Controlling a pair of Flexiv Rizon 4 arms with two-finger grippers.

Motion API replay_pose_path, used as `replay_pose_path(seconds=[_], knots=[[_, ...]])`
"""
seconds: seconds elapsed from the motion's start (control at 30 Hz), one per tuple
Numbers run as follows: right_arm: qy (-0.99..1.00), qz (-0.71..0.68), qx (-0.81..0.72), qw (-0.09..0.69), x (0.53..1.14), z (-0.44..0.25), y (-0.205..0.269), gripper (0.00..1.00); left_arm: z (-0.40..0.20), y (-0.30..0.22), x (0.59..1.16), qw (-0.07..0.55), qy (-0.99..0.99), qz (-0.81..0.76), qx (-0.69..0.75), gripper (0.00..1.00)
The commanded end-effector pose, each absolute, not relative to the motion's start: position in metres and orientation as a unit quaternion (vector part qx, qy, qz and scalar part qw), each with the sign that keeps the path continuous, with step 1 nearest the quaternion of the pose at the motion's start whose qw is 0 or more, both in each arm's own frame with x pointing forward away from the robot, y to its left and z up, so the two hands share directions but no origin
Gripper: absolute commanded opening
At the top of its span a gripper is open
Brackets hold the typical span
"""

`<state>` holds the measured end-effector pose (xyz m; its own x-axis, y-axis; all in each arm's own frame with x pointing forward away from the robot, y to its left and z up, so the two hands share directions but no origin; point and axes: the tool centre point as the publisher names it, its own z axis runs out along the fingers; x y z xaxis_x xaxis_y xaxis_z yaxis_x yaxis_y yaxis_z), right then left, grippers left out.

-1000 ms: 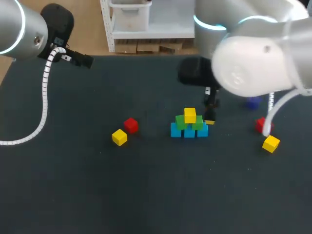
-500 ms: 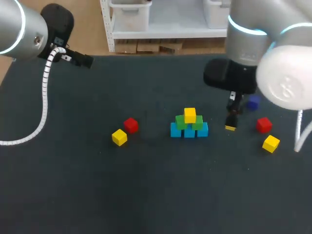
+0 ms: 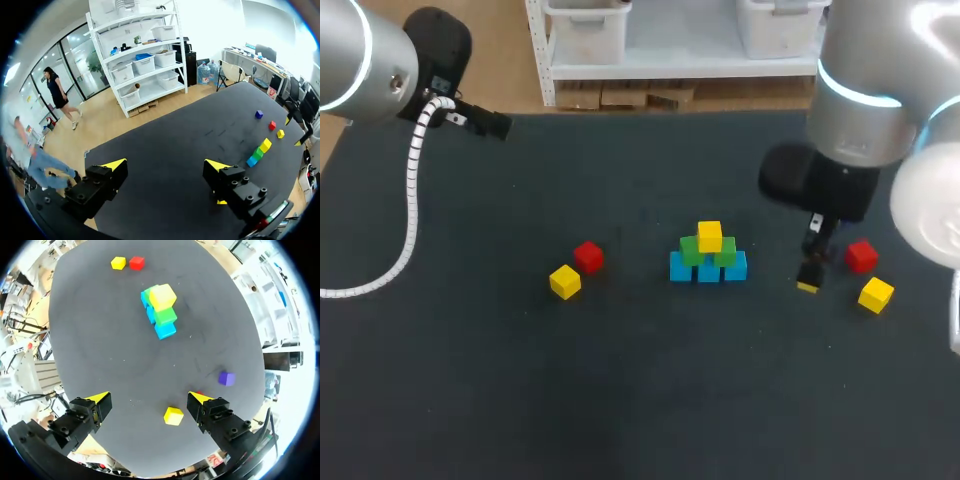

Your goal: Place the blue cubes, place green cubes on the blue cubes, place the yellow cubes on the green cubes, then place the red cubes on the yellow cubes, and place purple cube on the red cubes.

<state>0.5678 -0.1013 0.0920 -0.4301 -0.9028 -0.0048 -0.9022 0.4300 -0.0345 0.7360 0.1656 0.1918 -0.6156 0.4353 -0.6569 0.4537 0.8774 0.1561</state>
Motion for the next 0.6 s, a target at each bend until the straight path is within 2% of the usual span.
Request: replay_pose_path(seconds=[0.03,0.33,0.6], knots=[[0.851,-0.015,-0.524,0.020,0.559,0.085,-0.108,1.00,0.192,0.166,0.737,0.362,0.899,-0.014,0.248,1.00],[0.884,-0.026,-0.467,-0.018,0.546,0.064,-0.129,1.00,0.192,0.166,0.737,0.362,0.899,-0.014,0.248,1.00],[0.907,-0.006,-0.420,-0.006,0.539,0.046,-0.161,1.00,0.192,0.166,0.737,0.362,0.899,-0.014,0.248,1.00]])
